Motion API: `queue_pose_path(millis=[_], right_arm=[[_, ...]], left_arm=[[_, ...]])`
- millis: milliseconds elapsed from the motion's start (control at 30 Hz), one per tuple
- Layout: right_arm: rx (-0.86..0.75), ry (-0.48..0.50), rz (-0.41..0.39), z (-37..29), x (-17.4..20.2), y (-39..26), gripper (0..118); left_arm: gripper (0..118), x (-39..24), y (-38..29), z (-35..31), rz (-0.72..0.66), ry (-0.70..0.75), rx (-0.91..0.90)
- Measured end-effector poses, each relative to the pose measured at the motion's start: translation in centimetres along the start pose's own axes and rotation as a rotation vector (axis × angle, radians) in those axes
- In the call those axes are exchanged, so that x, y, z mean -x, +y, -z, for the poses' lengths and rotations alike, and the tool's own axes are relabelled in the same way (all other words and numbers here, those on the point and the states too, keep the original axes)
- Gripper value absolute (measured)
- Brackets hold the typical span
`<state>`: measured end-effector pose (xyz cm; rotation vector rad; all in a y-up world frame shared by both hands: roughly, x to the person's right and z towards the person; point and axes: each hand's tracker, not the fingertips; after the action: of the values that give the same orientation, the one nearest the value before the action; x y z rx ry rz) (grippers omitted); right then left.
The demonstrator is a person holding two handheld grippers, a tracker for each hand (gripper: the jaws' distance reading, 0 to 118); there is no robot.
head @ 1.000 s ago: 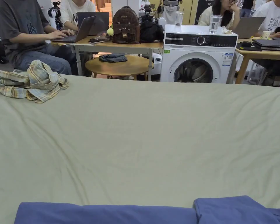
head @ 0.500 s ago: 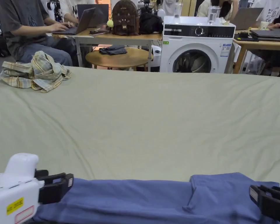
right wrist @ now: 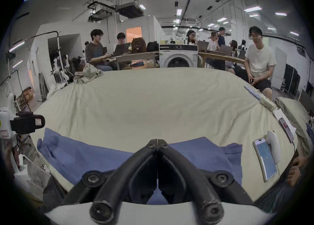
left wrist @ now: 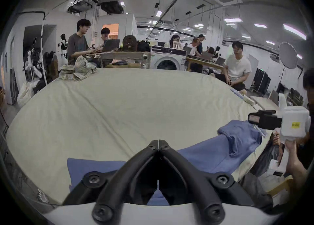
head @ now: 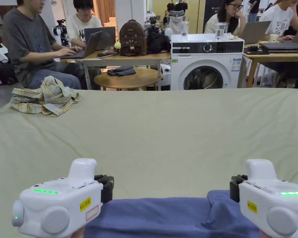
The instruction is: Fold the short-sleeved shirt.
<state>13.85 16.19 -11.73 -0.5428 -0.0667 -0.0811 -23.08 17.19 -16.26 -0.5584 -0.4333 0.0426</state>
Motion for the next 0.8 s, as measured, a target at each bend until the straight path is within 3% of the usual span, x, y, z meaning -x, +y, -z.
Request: queue_pose_path(millis=[167,200,267,300,467,633,733,767,800], right_arm=[[0.001,0.023,0.01,-0.8,-0.7,0.0,0],[0.006,0.032,0.017,-1.0,-1.0,0.0,0],[0.007,0.033,0.023,-1.1,-1.4,-0.2,0],[0.007,0.034,0.029,-1.2,-1.7,-0.2,0],[0.017,0.058,0.075,-1.4,-2.2,-0.2,0],[0.033,0.067,0.09,-1.2,-2.3,-0.1,0],[0.037,0.055,0.091,-1.4,-2.5,-0.2,0],[0.038,0.054,0.095,-1.5,-2.8,-0.1,0],[0.039,0.056,0.108,-1.6,-3.0,-0.1,0]], left_arm=[[0,5.5,0.3,-3.1,-0.23,-0.025,-0.077],[8,7.9,0.2,-4.1,-0.298,-0.095,-0.08],[57,11.5,-0.2,-5.2,-0.388,-0.15,-0.035],[65,13.3,-0.8,-5.9,-0.411,-0.144,-0.023],[66,19.7,-4.2,-6.1,-0.545,-0.108,0.079],[66,21.4,-8.0,-1.7,-0.686,-0.226,0.191],[65,21.0,-9.3,0.5,-0.735,-0.312,0.148],[62,20.8,-9.2,0.9,-0.774,-0.336,0.125],[50,20.4,-9.1,1.3,-0.815,-0.328,0.122]])
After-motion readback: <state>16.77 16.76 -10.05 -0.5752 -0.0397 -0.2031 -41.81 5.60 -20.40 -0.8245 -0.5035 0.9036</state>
